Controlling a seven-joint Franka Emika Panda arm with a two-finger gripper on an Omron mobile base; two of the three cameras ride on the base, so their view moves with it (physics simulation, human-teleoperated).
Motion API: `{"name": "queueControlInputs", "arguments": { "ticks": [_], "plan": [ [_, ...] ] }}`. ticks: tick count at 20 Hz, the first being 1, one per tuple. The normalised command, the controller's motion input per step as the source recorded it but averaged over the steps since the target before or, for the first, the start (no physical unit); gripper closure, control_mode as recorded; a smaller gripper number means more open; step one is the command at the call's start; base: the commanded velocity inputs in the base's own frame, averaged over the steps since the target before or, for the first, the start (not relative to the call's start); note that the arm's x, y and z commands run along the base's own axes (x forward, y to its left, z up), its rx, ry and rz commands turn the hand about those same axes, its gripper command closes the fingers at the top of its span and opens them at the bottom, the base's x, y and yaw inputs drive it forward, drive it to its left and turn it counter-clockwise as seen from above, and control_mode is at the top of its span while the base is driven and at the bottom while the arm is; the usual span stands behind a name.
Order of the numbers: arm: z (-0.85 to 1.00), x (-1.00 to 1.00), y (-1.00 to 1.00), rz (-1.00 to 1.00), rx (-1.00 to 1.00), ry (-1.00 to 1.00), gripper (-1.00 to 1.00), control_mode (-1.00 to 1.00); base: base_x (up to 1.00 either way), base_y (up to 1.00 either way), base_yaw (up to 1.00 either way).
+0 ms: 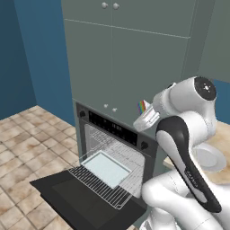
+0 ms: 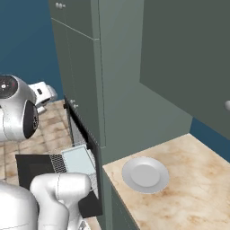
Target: Take the baked cake out of the oven and place it on the plate for cooling. Then close the oven door.
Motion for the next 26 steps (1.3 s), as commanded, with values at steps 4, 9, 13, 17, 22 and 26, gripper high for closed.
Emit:
{"name": "queueControlInputs", "arguments": {
  "ticks": [4,9,13,17,22,26],
  "plan": [
    [0.0,-0.47,-0.96,0.0,0.01,0.04,1.0,-1.0,0.0,0.0,0.0],
    [-0.03,-0.17,-0.91,-0.05,0.05,0.09,1.0,-1.0,0.0,0.0,0.0],
    [-0.13,0.0,-0.92,-0.12,0.01,0.1,1.0,-1.0,0.0,0.0,0.0],
    [-0.16,0.13,-0.86,-0.15,0.0,0.17,1.0,-1.0,0.0,0.0,0.0],
    [-0.25,0.18,-0.84,-0.16,0.0,0.24,1.0,-1.0,0.0,0.0,0.0],
    [-0.43,0.21,-0.81,-0.14,0.0,0.24,1.0,-1.0,0.0,0.0,0.0]
  ]
}}
